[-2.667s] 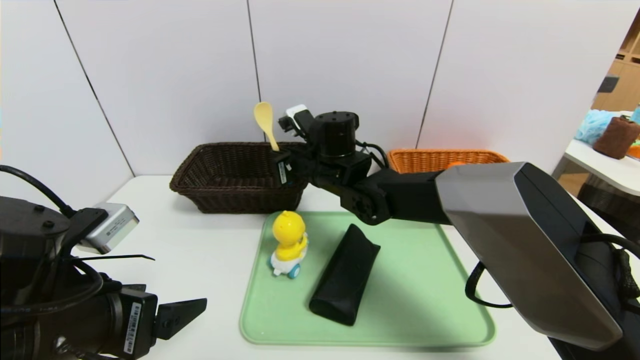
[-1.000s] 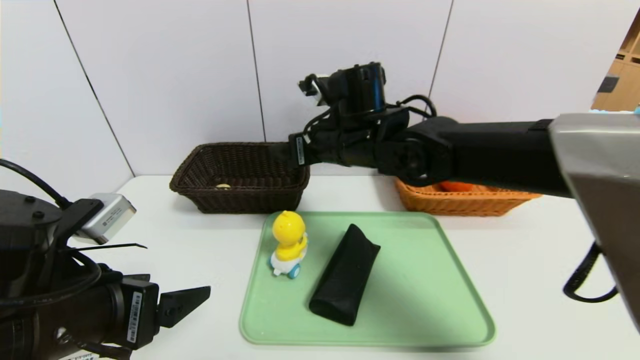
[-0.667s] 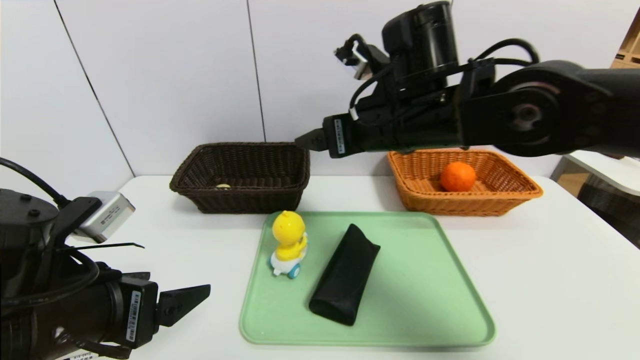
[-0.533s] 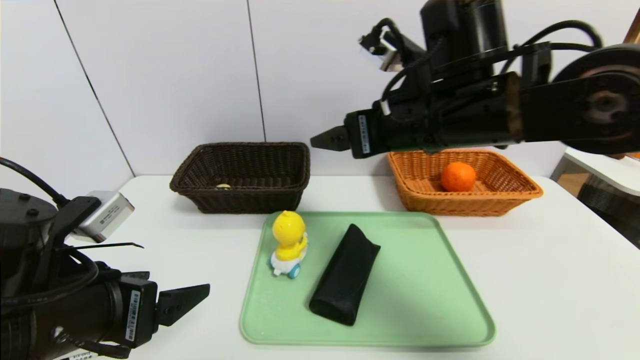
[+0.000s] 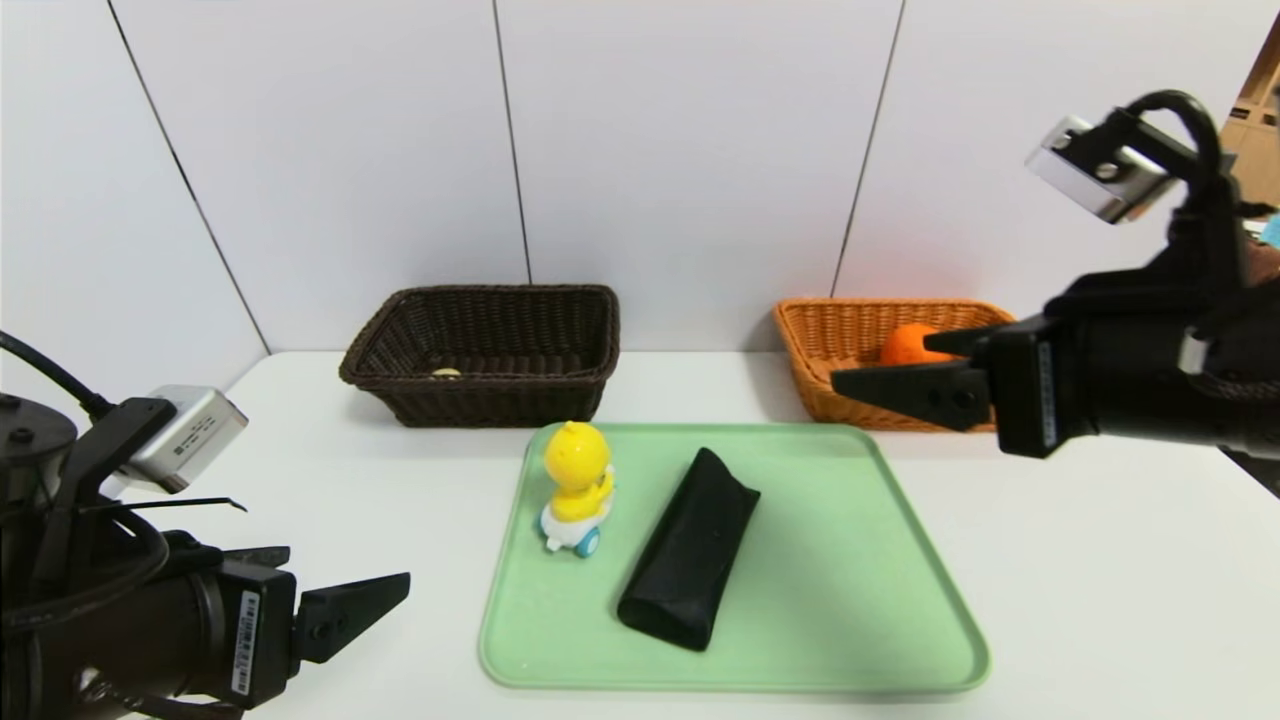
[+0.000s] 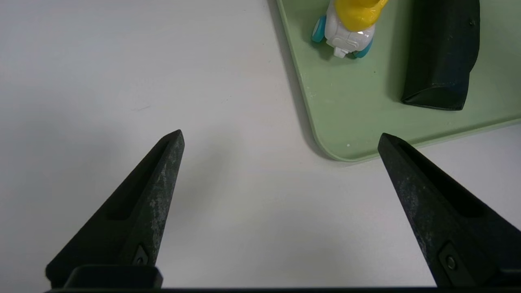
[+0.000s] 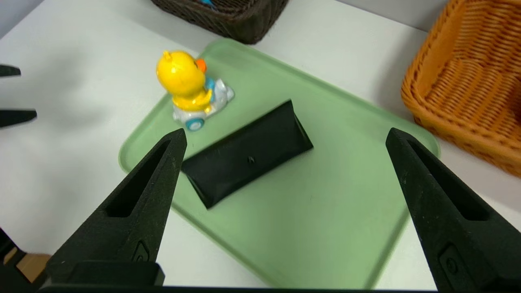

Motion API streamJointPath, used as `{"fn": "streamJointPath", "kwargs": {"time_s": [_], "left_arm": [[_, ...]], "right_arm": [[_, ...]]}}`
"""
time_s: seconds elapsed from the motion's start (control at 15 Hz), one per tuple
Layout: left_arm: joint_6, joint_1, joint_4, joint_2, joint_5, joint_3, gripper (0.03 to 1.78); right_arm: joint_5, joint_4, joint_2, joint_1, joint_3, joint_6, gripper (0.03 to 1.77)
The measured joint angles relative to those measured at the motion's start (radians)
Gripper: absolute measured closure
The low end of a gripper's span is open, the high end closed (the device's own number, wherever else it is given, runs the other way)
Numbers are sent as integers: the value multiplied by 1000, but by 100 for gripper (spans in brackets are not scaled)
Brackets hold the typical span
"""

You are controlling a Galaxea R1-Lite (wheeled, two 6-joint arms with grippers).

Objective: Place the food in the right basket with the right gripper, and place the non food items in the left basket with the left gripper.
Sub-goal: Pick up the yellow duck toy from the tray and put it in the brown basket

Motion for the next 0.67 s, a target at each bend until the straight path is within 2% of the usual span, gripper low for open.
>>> {"fn": "streamJointPath", "kwargs": {"time_s": [0.27, 0.47, 0.67], "left_arm": [[-6, -3, 0, -13, 0, 6, 12], [-10, -42, -45, -3, 14, -1, 12], [-19, -126, -86, 60, 127, -34, 12]], "right_arm": [[-5, -47, -176, -30, 227, 18, 11], [-10, -50, -240, -36, 289, 42, 11], [-11, -50, -267, -36, 308, 43, 11]]}}
